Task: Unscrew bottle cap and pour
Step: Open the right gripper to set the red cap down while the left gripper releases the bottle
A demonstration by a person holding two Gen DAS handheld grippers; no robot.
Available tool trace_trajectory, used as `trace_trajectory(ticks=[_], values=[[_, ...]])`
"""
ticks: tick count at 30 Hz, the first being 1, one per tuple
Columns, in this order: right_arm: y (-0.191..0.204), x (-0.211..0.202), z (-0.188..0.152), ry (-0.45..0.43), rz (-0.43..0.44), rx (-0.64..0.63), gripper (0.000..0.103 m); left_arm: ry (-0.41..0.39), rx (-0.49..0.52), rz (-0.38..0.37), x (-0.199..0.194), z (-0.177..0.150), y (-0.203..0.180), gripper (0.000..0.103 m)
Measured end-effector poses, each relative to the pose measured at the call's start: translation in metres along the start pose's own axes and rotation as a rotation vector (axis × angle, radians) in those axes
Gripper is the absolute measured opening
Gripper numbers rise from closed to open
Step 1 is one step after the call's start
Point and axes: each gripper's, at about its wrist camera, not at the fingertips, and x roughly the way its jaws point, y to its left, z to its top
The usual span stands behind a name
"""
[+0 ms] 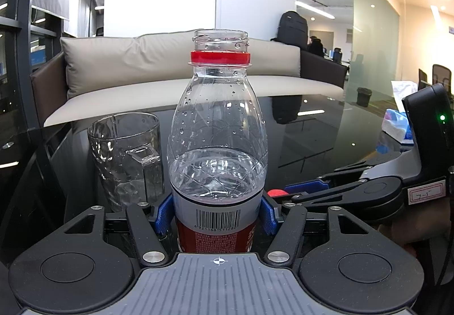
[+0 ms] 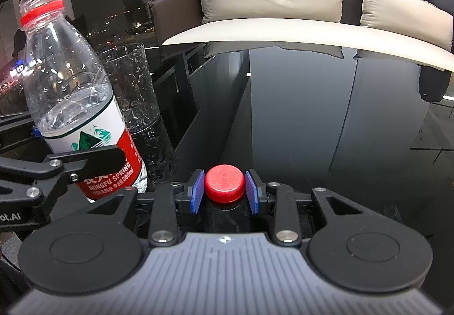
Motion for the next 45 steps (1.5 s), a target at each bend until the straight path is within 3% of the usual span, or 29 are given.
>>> trace_trajectory(ticks=[11, 15, 26, 34, 45], values=[[0.0003, -0.0004, 0.0000, -0.001, 0.001, 0.005, 0.035, 0.000, 0.001, 0.000, 0.0006, 0.0031, -0.0004, 0.057], [0.0003, -0.0006, -0.0003, -0.002, 0.002, 0.007, 0.044, 0.001, 0.000, -0.001, -0.0003, 0.0034, -0.0013, 0.057], [-0.0012, -0.0015, 0.0003, -0.007, 0.000, 0.012, 0.045, 0.004, -0.007, -0.006, 0.0002, 0.0047, 0.0005, 0.058], [-0.0034, -0.0025, 0.0017, -0.014, -0.006, 0.015, 0.053, 0.010, -0.021, -0.005, -0.0005, 0.0037, 0.0029, 0.059], [-0.0048, -0.0053, 0.0012, -0.030, -0.028, -0.002, 0.072, -0.013, -0.032, 0.004, -0.0032, 0.0045, 0.0045, 0.069]])
